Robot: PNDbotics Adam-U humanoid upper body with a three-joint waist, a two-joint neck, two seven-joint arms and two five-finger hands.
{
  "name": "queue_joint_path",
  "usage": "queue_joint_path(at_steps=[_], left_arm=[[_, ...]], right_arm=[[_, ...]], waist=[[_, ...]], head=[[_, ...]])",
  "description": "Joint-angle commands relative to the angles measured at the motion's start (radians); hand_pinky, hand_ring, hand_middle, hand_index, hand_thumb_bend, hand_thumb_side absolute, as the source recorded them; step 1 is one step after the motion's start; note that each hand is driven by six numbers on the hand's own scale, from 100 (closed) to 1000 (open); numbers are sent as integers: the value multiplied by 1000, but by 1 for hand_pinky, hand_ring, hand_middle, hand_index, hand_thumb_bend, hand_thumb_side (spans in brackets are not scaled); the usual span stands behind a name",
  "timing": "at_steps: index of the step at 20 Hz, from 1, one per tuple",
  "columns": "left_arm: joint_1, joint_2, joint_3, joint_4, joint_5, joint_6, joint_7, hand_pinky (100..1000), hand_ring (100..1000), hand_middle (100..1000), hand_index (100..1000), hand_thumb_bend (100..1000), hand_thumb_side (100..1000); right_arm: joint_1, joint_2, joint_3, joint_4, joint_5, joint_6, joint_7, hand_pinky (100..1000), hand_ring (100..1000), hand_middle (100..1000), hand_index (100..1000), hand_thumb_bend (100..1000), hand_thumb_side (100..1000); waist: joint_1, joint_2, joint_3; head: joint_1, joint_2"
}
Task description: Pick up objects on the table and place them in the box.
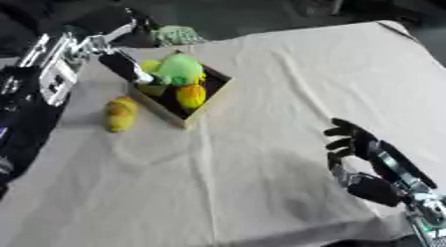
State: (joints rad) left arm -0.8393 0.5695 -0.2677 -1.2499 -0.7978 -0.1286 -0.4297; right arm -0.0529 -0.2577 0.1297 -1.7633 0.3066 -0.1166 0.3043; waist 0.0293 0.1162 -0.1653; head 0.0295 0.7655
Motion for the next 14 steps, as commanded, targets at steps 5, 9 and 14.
queue_joint_path(at_steps=[5,9,14], left_arm=[[62,126,-17,-78,134,4,-212,755,676,704,838,565,251],[81,128,-30,-55,139,12,-325,760,694,739,869,575,248],[85,98,-39,-2,99,15,-342,770,714,764,893,577,240]], right_arm=[[-11,-13,-8,-14,7,-1,-5,705,767,830,1000,100,295],[-12,-14,-8,-13,8,-1,-5,705,767,830,1000,100,293],[-14,-12,-5,-12,7,-2,-2,705,767,830,1000,100,290]], waist=[[2,-15,10],[1,-16,12],[-3,-18,11]], head=[[-12,5],[-12,5],[-10,5]])
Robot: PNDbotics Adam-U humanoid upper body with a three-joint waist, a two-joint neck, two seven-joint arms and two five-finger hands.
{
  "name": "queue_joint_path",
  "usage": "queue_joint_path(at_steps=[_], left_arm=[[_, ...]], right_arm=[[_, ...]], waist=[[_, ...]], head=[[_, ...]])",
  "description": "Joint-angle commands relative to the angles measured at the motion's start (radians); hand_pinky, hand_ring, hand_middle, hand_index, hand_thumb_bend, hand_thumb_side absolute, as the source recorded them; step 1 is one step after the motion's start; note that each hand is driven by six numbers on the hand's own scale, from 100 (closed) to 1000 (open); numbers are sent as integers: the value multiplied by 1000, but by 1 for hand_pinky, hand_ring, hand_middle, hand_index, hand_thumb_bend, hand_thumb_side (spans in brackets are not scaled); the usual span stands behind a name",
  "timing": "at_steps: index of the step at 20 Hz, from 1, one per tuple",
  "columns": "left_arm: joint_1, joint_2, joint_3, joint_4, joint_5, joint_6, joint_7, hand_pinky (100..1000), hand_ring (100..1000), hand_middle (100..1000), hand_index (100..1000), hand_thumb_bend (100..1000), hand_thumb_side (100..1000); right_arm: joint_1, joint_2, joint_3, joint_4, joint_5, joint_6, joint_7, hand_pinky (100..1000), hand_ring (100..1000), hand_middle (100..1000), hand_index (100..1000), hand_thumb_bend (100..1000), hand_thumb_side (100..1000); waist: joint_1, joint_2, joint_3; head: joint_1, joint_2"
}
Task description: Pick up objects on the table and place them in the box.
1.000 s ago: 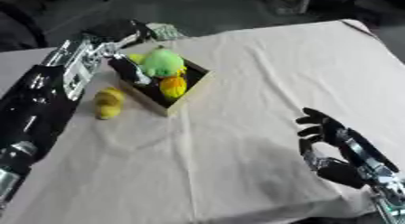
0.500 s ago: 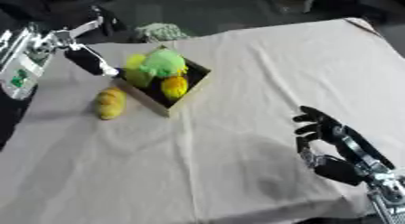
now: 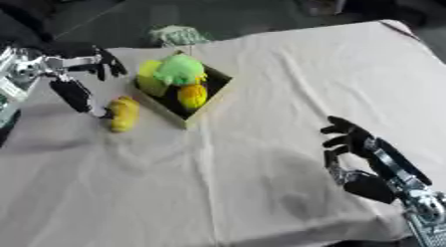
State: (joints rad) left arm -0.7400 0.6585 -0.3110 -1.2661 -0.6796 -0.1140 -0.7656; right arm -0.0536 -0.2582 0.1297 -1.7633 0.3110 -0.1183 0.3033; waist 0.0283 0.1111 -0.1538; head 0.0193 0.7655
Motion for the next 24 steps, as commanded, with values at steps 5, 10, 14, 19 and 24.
queue_joint_path(at_steps=[5,10,14,19,24], left_arm=[[-16,-27,6,85,-76,-4,28,777,726,776,901,563,234],[-22,-57,22,139,-149,3,162,781,733,780,903,559,247],[-25,-77,25,182,-188,7,263,784,737,781,903,560,243],[-27,-99,33,239,-207,-4,273,772,725,760,884,495,215],[-24,-122,46,278,-221,-5,328,745,691,722,854,382,191]], right_arm=[[-13,-10,-5,-12,2,0,0,705,767,830,1000,100,292],[-13,-10,-6,-12,1,1,-2,705,767,830,1000,100,294],[-13,-9,-6,-12,0,1,-2,705,767,830,1000,100,294],[-13,-8,-6,-12,-1,1,-2,705,767,830,1000,100,295],[-13,-8,-6,-11,-1,1,-2,705,767,830,1000,100,296]], waist=[[-4,-12,-4],[-5,-10,-6],[-7,-9,-8],[-8,-9,-9],[-9,-9,-11]], head=[[2,5],[2,5],[1,5],[2,5],[2,5]])
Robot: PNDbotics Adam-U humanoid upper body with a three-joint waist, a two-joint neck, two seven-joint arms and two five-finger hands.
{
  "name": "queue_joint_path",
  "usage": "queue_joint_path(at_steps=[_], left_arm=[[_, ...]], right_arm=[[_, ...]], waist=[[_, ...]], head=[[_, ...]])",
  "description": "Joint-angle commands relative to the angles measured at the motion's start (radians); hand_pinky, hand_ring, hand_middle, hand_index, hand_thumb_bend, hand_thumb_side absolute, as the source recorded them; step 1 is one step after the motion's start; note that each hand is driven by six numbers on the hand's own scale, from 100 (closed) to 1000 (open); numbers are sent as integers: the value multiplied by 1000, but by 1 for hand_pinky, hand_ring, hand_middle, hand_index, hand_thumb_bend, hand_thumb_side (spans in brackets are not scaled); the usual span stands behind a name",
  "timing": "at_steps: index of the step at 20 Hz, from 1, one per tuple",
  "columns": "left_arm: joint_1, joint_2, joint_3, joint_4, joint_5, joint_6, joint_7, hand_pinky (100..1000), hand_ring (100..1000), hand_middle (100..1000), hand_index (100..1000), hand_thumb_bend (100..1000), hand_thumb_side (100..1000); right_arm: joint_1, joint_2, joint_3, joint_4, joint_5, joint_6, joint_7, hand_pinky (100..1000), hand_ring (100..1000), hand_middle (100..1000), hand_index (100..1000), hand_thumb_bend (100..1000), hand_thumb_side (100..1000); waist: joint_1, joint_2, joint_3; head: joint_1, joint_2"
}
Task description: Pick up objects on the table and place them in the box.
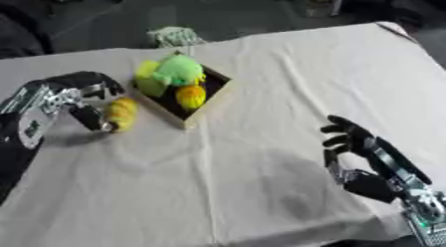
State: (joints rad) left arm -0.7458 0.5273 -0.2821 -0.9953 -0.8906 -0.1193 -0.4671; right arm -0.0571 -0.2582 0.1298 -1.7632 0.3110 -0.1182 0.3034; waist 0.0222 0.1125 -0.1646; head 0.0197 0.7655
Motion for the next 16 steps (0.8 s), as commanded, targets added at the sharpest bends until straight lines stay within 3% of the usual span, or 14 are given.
queue_joint_path(at_steps=[1,4,8,12,16], left_arm=[[-19,5,19,15,-15,2,47,734,676,706,843,369,187],[-18,-3,20,33,-27,0,89,691,605,622,778,302,178],[-16,5,22,31,-11,-15,75,554,463,467,633,218,160],[-27,65,23,-67,46,-25,10,550,451,450,614,208,178],[-55,122,39,-187,107,1,-35,557,453,452,616,224,191]], right_arm=[[-9,-8,-6,-11,-1,1,-2,705,767,830,1000,100,296],[-9,-7,-6,-11,-2,1,-2,705,767,830,1000,100,298],[-9,-6,-7,-12,-1,1,-3,705,767,830,1000,100,298],[-7,-9,-10,-11,1,3,-6,705,767,830,1000,100,302],[-6,-10,-8,-9,0,2,-6,705,766,830,1000,100,304]], waist=[[-3,-10,-1],[-3,-9,-3],[-1,-9,-4],[3,-10,-3],[7,-12,0]], head=[[2,5],[1,5],[-2,5],[-7,5],[-11,5]])
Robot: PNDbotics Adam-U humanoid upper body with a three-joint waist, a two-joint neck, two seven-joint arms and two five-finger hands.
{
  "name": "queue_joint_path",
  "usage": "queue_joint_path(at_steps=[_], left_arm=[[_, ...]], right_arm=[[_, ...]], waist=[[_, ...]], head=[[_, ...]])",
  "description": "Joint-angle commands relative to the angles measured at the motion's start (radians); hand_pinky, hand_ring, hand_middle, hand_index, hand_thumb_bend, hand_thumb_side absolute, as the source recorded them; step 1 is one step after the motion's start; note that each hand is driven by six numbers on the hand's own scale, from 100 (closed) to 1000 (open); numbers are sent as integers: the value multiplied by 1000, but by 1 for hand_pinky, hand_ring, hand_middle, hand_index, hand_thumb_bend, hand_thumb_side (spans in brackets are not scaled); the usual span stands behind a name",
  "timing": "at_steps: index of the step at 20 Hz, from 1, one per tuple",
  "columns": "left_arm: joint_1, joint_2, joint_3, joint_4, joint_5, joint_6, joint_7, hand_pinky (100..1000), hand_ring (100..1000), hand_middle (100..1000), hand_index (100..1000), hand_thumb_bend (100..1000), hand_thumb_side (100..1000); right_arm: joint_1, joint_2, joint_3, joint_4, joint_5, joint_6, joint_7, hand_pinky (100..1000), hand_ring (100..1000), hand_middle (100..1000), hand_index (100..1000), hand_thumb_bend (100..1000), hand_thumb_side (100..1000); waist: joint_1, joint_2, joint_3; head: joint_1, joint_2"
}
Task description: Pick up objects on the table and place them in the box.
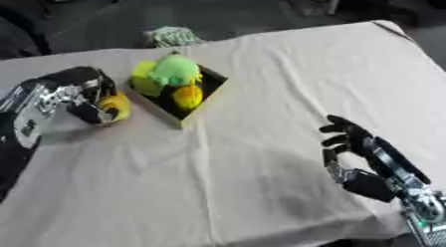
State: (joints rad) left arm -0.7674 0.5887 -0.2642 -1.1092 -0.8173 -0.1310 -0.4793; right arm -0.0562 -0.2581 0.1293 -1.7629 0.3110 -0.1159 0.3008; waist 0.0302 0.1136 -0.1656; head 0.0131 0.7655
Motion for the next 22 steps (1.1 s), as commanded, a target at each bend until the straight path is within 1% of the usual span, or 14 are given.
queue_joint_path(at_steps=[1,4,7,11,13,17,22], left_arm=[[-44,67,26,-89,39,23,-25,560,456,454,619,231,194],[-77,53,37,-85,32,47,-17,566,467,463,629,245,196],[-109,6,38,-31,-6,55,7,579,485,480,649,271,200],[-146,-61,45,54,-77,52,73,600,507,501,674,304,211],[-157,-85,48,88,-112,49,113,610,518,513,687,304,212],[-166,-112,51,134,-165,50,169,624,530,526,701,298,213],[-162,-126,55,162,-193,51,196,634,542,539,714,295,211]], right_arm=[[-6,-11,-8,-9,0,0,-3,704,766,830,1000,100,304],[-5,-12,-7,-8,0,0,-3,705,766,830,1000,100,304],[-4,-12,-4,-6,-2,0,0,704,766,830,1000,100,306],[-6,-12,0,-5,-7,-1,3,704,766,830,1000,100,309],[-8,-12,1,-5,-9,-1,4,704,766,830,1000,100,310],[-11,-11,2,-6,-12,-1,5,704,766,830,1000,100,314],[-13,-11,3,-6,-13,-1,7,704,766,830,1000,100,313]], waist=[[0,-14,1],[-1,-16,-1],[-3,-18,-8],[-7,-15,-21],[-9,-11,-27],[-9,-6,-33],[-8,-6,-33]], head=[[-5,5],[-3,5],[2,5],[12,5],[17,5],[22,5],[22,5]])
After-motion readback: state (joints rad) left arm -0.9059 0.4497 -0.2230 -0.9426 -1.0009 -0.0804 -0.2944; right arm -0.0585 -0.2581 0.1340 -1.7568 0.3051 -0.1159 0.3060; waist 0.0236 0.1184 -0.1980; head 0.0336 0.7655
